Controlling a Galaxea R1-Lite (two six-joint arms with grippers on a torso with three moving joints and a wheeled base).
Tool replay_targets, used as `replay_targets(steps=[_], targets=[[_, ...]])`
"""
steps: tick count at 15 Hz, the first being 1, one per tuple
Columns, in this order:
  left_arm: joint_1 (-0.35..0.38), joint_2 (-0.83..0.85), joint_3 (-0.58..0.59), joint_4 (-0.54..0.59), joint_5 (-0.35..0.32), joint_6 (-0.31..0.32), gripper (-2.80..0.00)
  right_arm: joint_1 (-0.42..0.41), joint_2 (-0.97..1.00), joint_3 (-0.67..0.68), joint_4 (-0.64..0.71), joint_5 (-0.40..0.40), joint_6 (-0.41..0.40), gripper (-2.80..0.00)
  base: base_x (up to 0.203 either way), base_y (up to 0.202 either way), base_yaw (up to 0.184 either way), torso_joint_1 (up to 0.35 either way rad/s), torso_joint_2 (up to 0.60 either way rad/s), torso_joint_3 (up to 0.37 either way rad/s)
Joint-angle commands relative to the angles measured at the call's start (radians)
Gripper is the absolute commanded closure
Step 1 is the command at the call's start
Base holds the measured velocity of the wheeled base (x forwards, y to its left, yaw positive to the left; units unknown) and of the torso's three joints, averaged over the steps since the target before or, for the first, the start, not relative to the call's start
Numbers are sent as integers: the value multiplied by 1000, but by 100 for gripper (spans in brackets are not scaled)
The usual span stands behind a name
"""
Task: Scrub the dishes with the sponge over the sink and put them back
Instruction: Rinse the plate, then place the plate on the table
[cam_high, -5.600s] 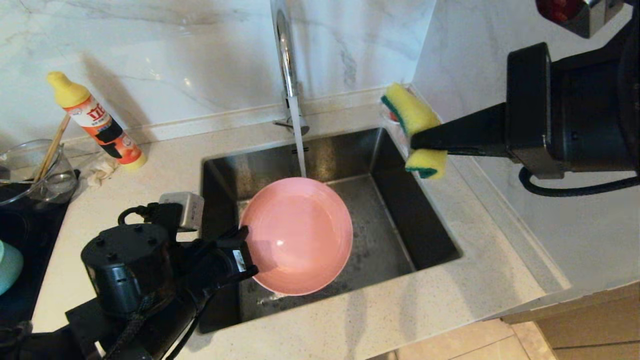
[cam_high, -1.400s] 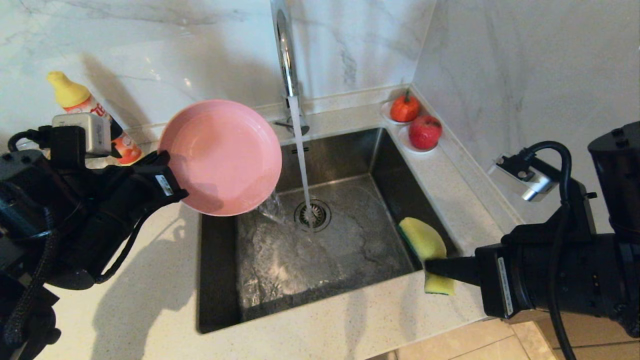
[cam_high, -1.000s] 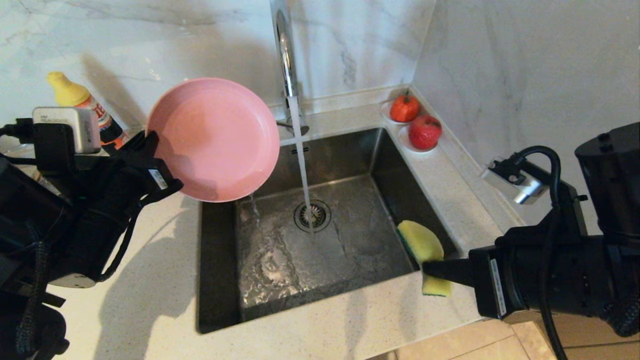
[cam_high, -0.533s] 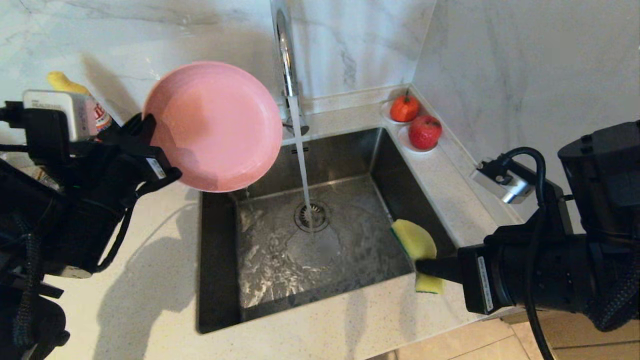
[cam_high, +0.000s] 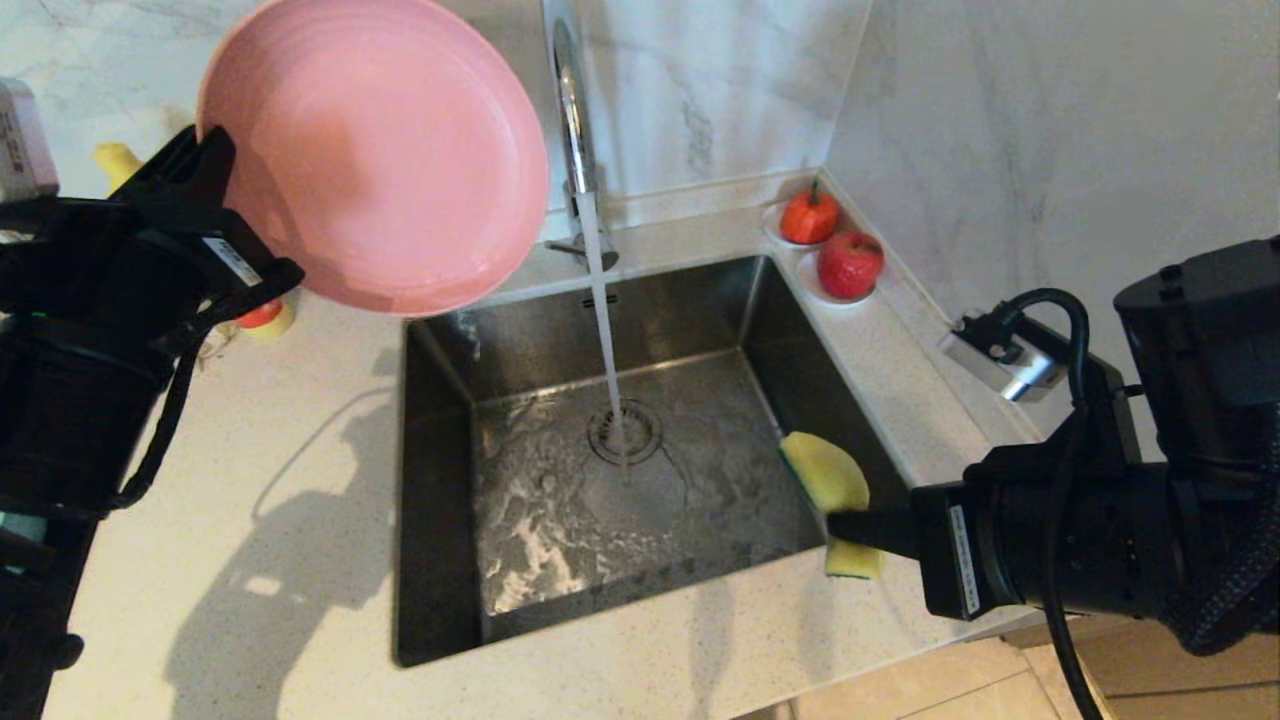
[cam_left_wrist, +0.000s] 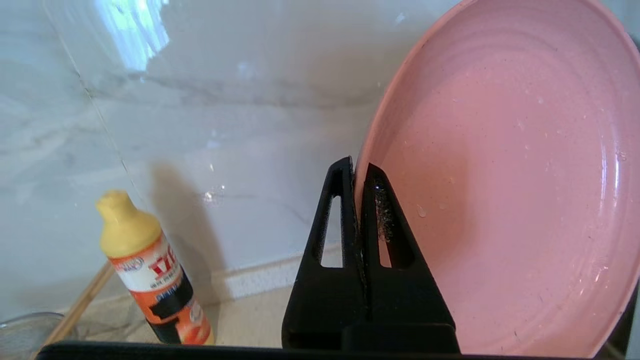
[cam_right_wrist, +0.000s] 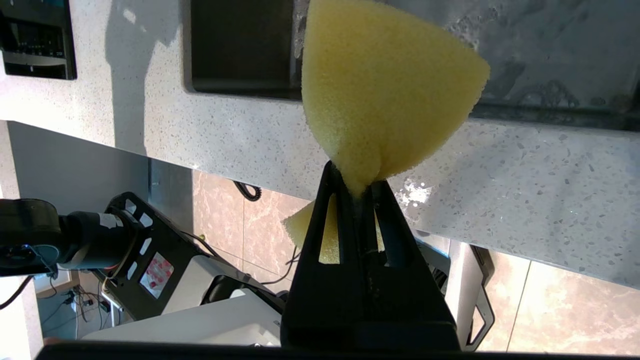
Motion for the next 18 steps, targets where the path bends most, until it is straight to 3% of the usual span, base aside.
replay_targets(steps=[1, 4, 5, 9, 10, 12, 14, 16, 18], targets=[[1, -7, 5, 2, 12, 1, 0, -1, 0, 0, -5, 0, 2, 0, 0, 0, 0, 0, 0, 0], [3, -37, 31, 135, 51, -7, 0, -1, -11, -3, -5, 0, 2, 0, 0, 0, 0, 0, 0, 0], [6, -68, 38, 229, 60, -30, 0, -1, -27, -3, -5, 0, 2, 0, 0, 0, 0, 0, 0, 0], [40, -219, 17, 935, 80, -131, 0, -16, -52, 12, -4, 1, 2, 0, 0, 0, 0, 0, 0, 0], [54, -234, -16, 1153, 76, -200, 0, -17, -52, 21, -5, 1, 2, 0, 0, 0, 0, 0, 0, 0], [116, -242, -108, 1470, 2, -436, 0, -18, -57, 31, -5, 0, 4, 0, 0, 0, 0, 0, 0, 0], [240, -204, -158, 1550, -80, -541, 0, -34, -58, 45, -6, 1, 2, 0, 0, 0, 0, 0, 0, 0], [333, -128, -213, 1563, -103, -659, 0, -67, -44, 53, -6, 5, 2, 0, 0, 0, 0, 0, 0, 0], [398, -99, -227, 1556, -120, -693, 0, -111, -38, 54, -6, 62, -1, 0, 0, 0, 0, 0, 0, 0]])
